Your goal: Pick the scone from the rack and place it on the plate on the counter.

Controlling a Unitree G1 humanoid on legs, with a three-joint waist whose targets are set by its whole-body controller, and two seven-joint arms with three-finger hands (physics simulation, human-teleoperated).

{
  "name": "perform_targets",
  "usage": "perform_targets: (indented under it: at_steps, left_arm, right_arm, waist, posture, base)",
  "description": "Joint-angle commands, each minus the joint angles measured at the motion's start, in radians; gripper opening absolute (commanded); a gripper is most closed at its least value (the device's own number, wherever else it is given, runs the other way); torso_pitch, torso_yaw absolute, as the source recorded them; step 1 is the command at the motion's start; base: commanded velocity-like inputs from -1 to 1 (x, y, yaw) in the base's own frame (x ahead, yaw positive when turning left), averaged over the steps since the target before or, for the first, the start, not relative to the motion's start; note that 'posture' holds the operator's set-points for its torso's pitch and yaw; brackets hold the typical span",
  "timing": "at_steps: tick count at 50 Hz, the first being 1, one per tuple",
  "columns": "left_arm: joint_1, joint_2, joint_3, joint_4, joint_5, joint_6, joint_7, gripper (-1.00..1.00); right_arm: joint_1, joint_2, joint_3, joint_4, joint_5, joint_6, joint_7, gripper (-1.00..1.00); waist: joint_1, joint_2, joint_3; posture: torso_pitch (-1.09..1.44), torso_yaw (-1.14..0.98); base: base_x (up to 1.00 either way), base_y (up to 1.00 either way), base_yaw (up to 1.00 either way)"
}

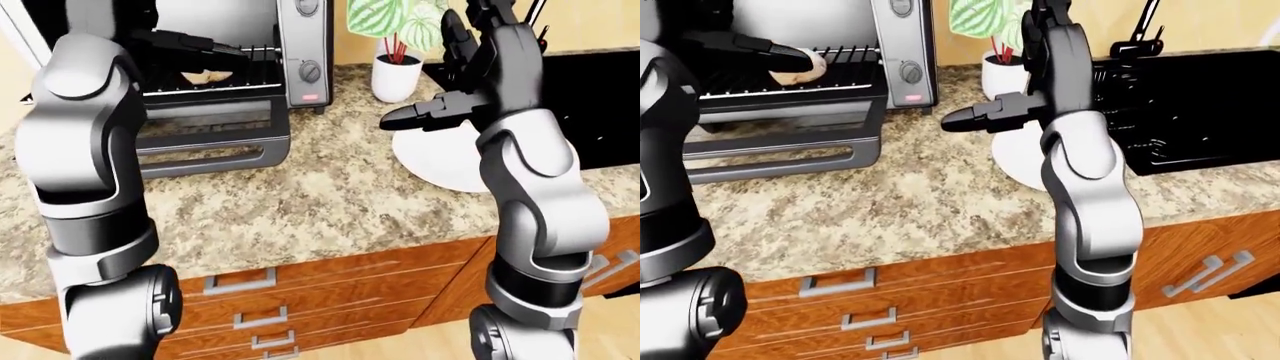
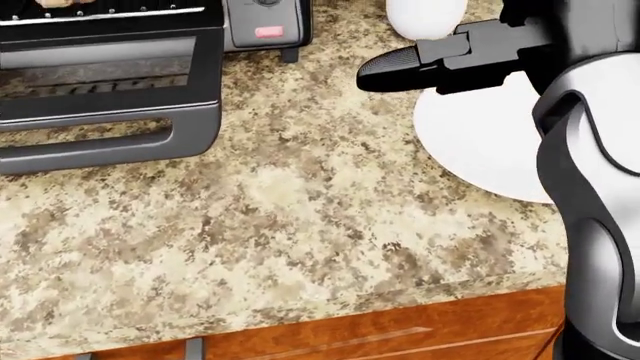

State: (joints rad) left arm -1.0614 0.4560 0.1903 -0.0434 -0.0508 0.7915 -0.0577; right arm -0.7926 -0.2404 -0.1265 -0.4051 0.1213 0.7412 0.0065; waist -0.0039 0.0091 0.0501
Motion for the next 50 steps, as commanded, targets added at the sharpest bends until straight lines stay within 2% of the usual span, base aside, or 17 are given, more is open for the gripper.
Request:
perform_targets:
  at_steps: [1, 5, 17, 25, 30, 40, 50]
  left_arm:
    - [-0.039, 0.015, 0.011, -0.016, 0.003, -0.024, 0.004, 1.0]
    - [-0.052, 0.02, 0.011, 0.004, 0.004, -0.03, 0.006, 1.0]
    - [-0.139, 0.039, 0.02, 0.213, -0.027, -0.053, 0.058, 1.0]
    - [-0.151, 0.039, 0.009, 0.354, -0.045, -0.081, 0.066, 1.0]
    - [-0.205, 0.05, 0.01, 0.446, -0.042, -0.098, 0.085, 1.0]
    - [-0.311, 0.068, -0.011, 0.708, 0.018, -0.241, 0.077, 1.0]
    - [-0.367, 0.058, -0.02, 0.888, 0.051, -0.351, 0.082, 1.0]
  right_arm:
    - [-0.028, -0.007, -0.009, -0.027, -0.001, -0.025, -0.001, 1.0]
    - [-0.027, -0.008, -0.009, -0.028, -0.001, -0.026, -0.001, 1.0]
    - [-0.027, -0.012, -0.011, -0.034, -0.003, -0.021, 0.002, 1.0]
    - [-0.019, -0.011, -0.013, -0.036, -0.001, -0.024, 0.002, 1.0]
    - [-0.017, -0.013, -0.014, -0.038, -0.001, -0.024, 0.001, 1.0]
    - [0.0, -0.015, -0.018, -0.052, -0.001, -0.021, 0.002, 1.0]
    - [0.003, -0.015, -0.015, -0.055, -0.007, -0.018, 0.001, 1.0]
  waist:
    - [0.0, 0.001, -0.028]
    - [-0.001, 0.0, -0.026]
    - [0.002, -0.003, -0.023]
    - [0.006, -0.003, -0.026]
    - [0.007, -0.005, -0.029]
    - [0.011, -0.007, -0.034]
    - [0.009, -0.008, -0.041]
  posture:
    - [0.0, 0.0]
    - [0.0, 0.0]
    - [0.0, 0.0]
    - [0.0, 0.0]
    - [0.0, 0.0]
    - [0.0, 0.0]
    - [0.0, 0.0]
  base:
    - [0.0, 0.0, 0.0]
    - [0.0, 0.0, 0.0]
    - [0.0, 0.0, 0.0]
    - [0.0, 0.0, 0.0]
    - [0.0, 0.0, 0.0]
    - [0.0, 0.0, 0.0]
    - [0.0, 0.0, 0.0]
